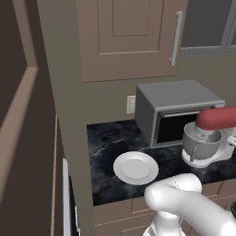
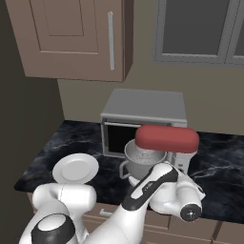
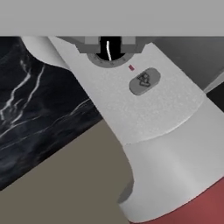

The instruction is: Add butter and sugar cubes to the stand mixer bowl and then turn on the stand mixer to begin making frosting.

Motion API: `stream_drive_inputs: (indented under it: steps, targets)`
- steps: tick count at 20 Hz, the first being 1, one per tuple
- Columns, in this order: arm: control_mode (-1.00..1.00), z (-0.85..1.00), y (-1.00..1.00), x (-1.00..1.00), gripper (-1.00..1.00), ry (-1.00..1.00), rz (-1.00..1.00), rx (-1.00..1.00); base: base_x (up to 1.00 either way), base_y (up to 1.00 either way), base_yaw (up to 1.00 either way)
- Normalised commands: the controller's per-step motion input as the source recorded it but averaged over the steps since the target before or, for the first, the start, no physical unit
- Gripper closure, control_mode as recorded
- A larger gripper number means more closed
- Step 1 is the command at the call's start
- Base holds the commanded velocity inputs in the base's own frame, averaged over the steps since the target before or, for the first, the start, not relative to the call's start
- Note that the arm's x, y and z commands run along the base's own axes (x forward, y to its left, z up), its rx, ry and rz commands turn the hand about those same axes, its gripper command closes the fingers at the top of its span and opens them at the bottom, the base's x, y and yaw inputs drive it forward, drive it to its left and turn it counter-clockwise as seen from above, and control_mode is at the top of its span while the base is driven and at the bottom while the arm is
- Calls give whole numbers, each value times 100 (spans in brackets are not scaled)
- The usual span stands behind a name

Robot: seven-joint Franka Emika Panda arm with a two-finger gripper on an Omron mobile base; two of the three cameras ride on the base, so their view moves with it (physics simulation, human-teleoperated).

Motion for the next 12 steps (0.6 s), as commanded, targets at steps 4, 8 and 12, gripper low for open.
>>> stream_drive_inputs:
  steps: [4,8,12]
  targets:
    - [-100,0,0,0,100,0,0,17,0,0,0]
    - [-100,0,0,0,100,0,0,18,0,0,0]
    - [-100,0,0,0,100,0,0,18,0,0,0]
